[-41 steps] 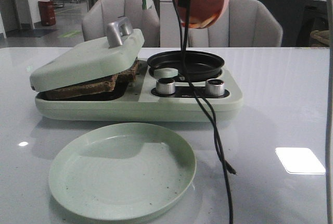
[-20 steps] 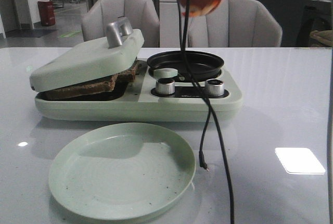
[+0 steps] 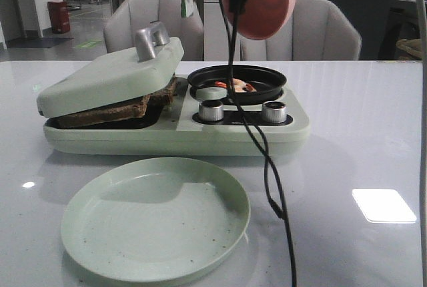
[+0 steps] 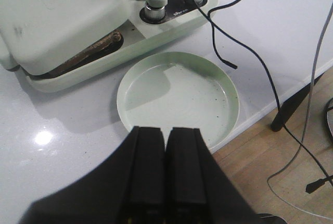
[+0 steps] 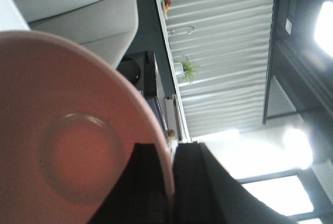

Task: Make breakfast with bread and shrimp
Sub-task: 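Lift the pink bowl with the right gripper and tip shrimp into the pan, then set the empty pink bowl back on the table with the right gripper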

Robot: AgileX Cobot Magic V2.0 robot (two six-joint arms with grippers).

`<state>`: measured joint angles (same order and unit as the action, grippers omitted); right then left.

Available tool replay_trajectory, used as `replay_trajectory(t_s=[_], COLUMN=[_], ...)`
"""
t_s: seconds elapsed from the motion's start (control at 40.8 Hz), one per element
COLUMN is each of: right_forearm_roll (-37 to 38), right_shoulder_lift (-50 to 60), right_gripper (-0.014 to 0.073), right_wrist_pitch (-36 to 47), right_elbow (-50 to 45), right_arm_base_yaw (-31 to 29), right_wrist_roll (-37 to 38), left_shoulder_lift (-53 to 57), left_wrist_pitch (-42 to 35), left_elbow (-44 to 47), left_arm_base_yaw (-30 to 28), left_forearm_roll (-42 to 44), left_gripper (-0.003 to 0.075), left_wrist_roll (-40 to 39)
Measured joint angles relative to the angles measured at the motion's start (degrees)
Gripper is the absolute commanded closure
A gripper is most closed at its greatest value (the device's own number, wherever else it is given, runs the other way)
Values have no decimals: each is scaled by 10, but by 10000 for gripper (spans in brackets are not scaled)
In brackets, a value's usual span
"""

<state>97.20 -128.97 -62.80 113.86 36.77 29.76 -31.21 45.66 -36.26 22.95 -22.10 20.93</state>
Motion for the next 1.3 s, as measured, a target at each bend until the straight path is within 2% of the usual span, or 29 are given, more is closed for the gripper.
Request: replay_trajectory(t_s=[0.147, 0.27, 0.417, 0.539, 0.686, 0.76, 0.907, 1.054, 1.127, 1.299], right_forearm_roll=[-83, -234, -401, -506, -635, -723, -887, -1024, -1066, -1084], right_shoulder_lift=[39, 98, 190, 277, 371, 403, 422, 416, 405, 375], right_gripper=[547, 547, 549, 549, 549, 549, 549, 549, 549, 545], right_wrist_pitch=[-37, -45, -46, -15, 70, 120, 179, 211, 219, 250], right_elbow=[0, -5, -75, -194, -357, -427, -514, -567, -578, -582], right_arm_base_yaw=[-3, -30, -116, -204, -325, -388, -461, -473, -473, -473], right_wrist_roll=[7, 10, 4, -12, -45, -63, -140, -255, -293, -318], left_shoulder_lift=[0, 0, 0, 0, 0, 0, 0, 0, 0, 0], left_wrist_pitch=[0, 0, 0, 0, 0, 0, 0, 0, 0, 0], left_elbow=[0, 0, 0, 0, 0, 0, 0, 0, 0, 0], left_arm_base_yaw=[0, 0, 0, 0, 0, 0, 0, 0, 0, 0], left_forearm_roll=[0, 0, 0, 0, 0, 0, 0, 0, 0, 0], left_gripper=[622, 622, 622, 622, 622, 622, 622, 622, 622, 622], left_wrist_roll=[0, 0, 0, 0, 0, 0, 0, 0, 0, 0])
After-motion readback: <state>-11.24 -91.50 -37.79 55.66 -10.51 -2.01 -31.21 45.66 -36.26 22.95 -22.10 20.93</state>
